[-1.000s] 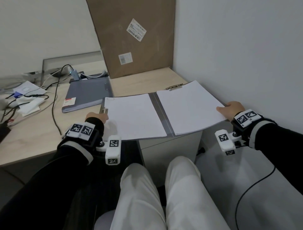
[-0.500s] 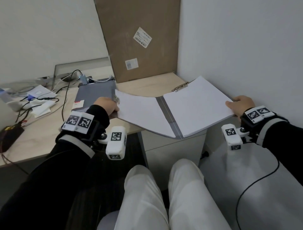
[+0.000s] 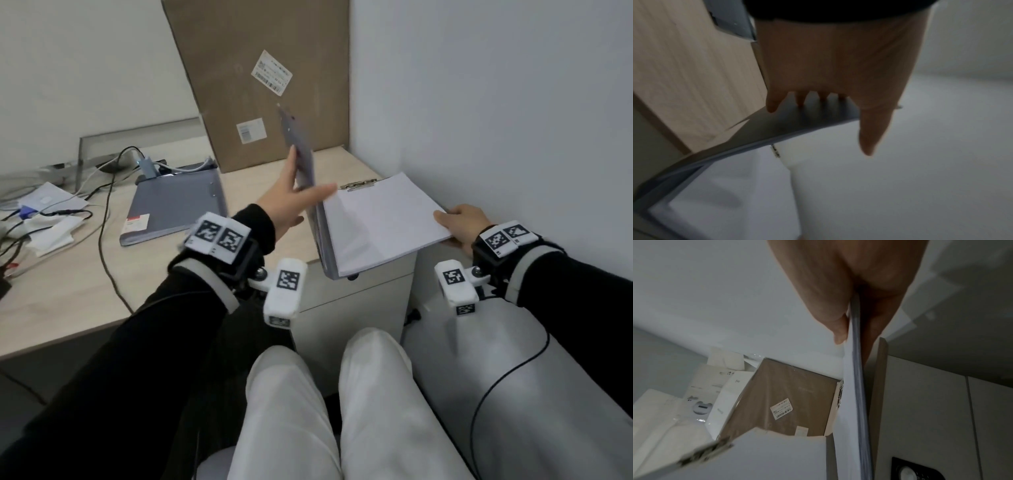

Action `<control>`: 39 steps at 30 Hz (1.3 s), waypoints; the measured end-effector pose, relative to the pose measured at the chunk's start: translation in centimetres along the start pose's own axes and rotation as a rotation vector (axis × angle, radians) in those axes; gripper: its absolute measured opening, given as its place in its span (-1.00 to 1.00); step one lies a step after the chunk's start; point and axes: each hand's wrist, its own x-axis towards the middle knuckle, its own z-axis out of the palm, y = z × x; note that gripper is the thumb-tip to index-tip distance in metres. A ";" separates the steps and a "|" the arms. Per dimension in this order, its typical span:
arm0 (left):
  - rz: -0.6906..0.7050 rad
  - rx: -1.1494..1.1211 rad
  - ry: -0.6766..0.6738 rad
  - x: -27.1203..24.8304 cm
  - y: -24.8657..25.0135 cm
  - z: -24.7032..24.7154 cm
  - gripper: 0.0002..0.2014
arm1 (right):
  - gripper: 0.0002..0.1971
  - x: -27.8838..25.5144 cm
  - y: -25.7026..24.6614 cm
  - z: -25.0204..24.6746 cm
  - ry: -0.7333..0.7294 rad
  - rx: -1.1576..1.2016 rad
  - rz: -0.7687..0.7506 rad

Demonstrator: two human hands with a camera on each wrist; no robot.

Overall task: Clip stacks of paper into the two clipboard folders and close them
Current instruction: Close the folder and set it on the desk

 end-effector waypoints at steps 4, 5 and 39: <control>0.040 0.293 0.005 2.0 -2.5 3.0 -0.12 | -0.84 -0.6 -0.5 0.9 -0.131 0.141 0.077; 0.036 0.314 -0.012 2.4 -3.0 3.6 -0.16 | -0.84 -0.7 -0.6 1.1 -0.170 0.205 0.106; -0.516 -0.309 0.325 5.9 -10.4 0.0 -0.56 | -0.70 -1.4 -0.1 4.0 -0.260 0.482 0.036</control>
